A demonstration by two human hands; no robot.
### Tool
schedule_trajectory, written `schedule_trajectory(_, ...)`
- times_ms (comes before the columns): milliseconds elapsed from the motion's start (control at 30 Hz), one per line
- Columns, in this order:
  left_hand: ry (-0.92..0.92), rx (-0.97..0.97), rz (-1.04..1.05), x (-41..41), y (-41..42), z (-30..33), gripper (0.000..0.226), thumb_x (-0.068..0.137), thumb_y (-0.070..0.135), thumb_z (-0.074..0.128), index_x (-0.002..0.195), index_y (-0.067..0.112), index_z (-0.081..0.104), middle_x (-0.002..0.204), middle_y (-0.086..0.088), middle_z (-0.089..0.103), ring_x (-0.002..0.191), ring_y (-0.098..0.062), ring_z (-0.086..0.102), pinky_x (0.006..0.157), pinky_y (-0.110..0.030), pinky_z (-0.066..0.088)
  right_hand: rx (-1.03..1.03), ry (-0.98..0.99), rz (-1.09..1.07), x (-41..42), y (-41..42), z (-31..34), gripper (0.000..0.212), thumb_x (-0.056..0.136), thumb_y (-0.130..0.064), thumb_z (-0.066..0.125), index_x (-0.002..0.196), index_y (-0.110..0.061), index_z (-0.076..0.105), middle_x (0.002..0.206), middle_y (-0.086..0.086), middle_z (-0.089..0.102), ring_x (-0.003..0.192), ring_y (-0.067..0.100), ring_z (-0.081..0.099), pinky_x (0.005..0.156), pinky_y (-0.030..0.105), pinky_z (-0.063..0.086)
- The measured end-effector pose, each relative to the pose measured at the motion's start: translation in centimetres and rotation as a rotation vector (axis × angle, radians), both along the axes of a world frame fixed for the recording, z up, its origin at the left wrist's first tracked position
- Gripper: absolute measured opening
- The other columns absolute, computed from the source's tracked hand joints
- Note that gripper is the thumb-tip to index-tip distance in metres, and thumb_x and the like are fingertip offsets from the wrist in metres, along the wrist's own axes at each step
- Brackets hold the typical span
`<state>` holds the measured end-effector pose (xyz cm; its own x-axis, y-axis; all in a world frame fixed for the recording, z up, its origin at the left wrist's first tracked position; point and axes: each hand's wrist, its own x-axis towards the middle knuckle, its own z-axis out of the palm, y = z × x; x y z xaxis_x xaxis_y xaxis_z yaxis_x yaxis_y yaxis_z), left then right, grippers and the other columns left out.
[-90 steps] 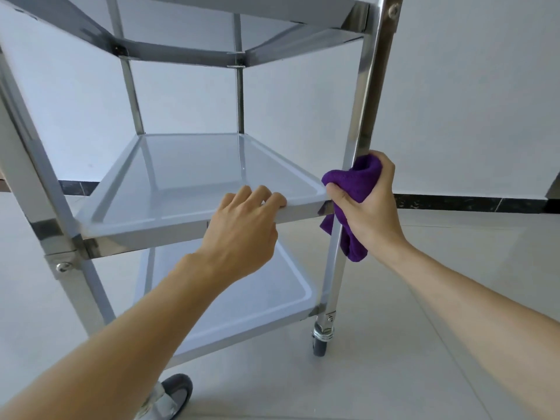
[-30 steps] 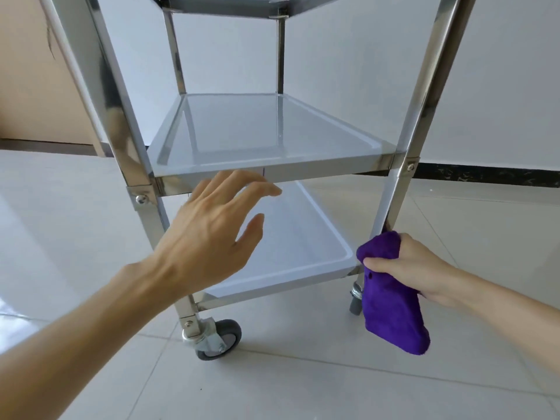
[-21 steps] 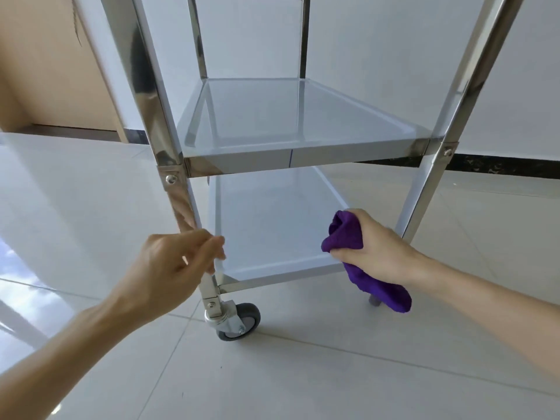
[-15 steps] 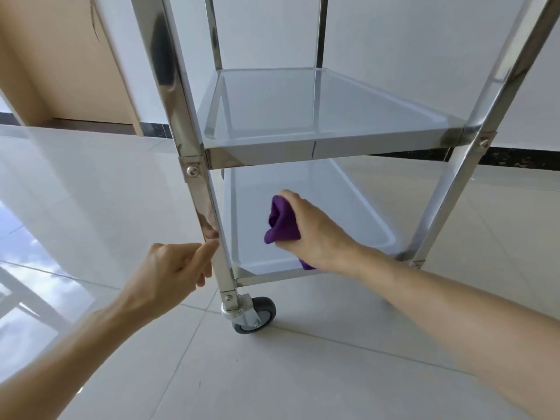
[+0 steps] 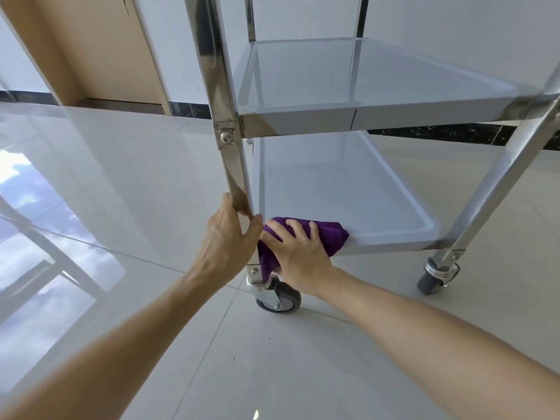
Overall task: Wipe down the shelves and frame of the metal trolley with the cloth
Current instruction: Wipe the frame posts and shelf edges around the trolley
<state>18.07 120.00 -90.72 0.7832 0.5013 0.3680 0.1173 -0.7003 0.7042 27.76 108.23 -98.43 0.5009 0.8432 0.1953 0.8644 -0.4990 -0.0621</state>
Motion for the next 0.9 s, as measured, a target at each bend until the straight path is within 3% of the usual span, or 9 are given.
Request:
schedule_trajectory(100,0.005,0.026,-0.022,0.2,0.4,-0.1,0.015,0.093,0.016,0.056,0.105,0.010,0.049,0.090,0.004,0.058,0.083,-0.007,0.057,0.064,-0.010,0.040,-0.034,-0.071,0.031,1.4,-1.3,0.4,0.080,0.089,-0.025,0.065,0.142,-0.040,0.007,0.159,-0.004,0.023,0.141,0.031,0.029,0.111,0.063,0.027)
schedule_trajectory(233,0.011,0.060,-0.047,0.1,0.5,-0.3,0.015,0.094,0.018,0.054,0.105,0.011,0.047,0.090,0.010,0.056,0.080,-0.003,0.055,0.063,-0.012,0.040,-0.131,-0.117,-0.017,4.0,-6.2,0.7,0.087,0.094,-0.032,0.060,0.152,-0.043,-0.004,0.163,-0.015,0.007,0.148,0.019,0.018,0.119,0.051,0.019)
schedule_trajectory(367,-0.004,0.067,-0.071,0.2,0.6,-0.3,0.016,0.095,0.018,0.053,0.107,0.010,0.048,0.091,0.010,0.055,0.085,-0.011,0.056,0.073,-0.027,0.042,-0.159,-0.088,-0.119,7.6,-13.1,1.4,0.088,0.090,-0.038,0.064,0.155,-0.041,0.005,0.163,-0.017,0.012,0.148,0.014,0.021,0.119,0.042,0.018)
schedule_trajectory(467,-0.006,0.054,-0.086,0.3,0.4,-0.5,0.016,0.094,0.017,0.053,0.107,0.009,0.047,0.091,0.007,0.054,0.086,-0.014,0.056,0.075,-0.029,0.042,-0.146,-0.065,-0.238,8.3,-15.6,1.1,0.086,0.088,-0.039,0.068,0.156,-0.037,0.014,0.162,-0.012,0.021,0.147,0.019,0.027,0.118,0.047,0.021)
schedule_trajectory(567,-0.018,0.021,-0.065,0.6,0.1,-0.7,0.015,0.095,0.018,0.052,0.107,0.010,0.047,0.090,0.015,0.050,0.087,-0.003,0.055,0.069,-0.020,0.040,-0.151,-0.141,-0.326,6.6,-13.4,0.1,0.079,0.093,-0.042,0.059,0.157,-0.032,0.013,0.164,-0.009,0.018,0.148,0.024,0.024,0.117,0.055,0.018)
schedule_trajectory(733,-0.037,-0.004,-0.036,0.6,-0.1,-1.0,0.015,0.095,0.017,0.052,0.107,0.010,0.047,0.089,0.018,0.051,0.079,-0.003,0.052,0.069,-0.021,0.035,-0.099,-0.132,-0.184,1.9,-4.2,-0.6,0.080,0.096,-0.025,0.054,0.156,-0.032,0.003,0.164,-0.006,0.011,0.148,0.030,0.017,0.118,0.063,0.012)
schedule_trajectory(900,-0.015,-0.012,-0.027,0.4,0.7,-0.9,0.014,0.095,0.018,0.052,0.106,0.013,0.046,0.092,0.016,0.054,0.085,0.007,0.054,0.067,-0.008,0.039,-0.078,-0.090,-0.045,-0.7,0.8,-0.6,0.081,0.092,-0.012,0.058,0.150,-0.026,0.004,0.163,0.001,0.012,0.148,0.039,0.015,0.115,0.070,0.012)
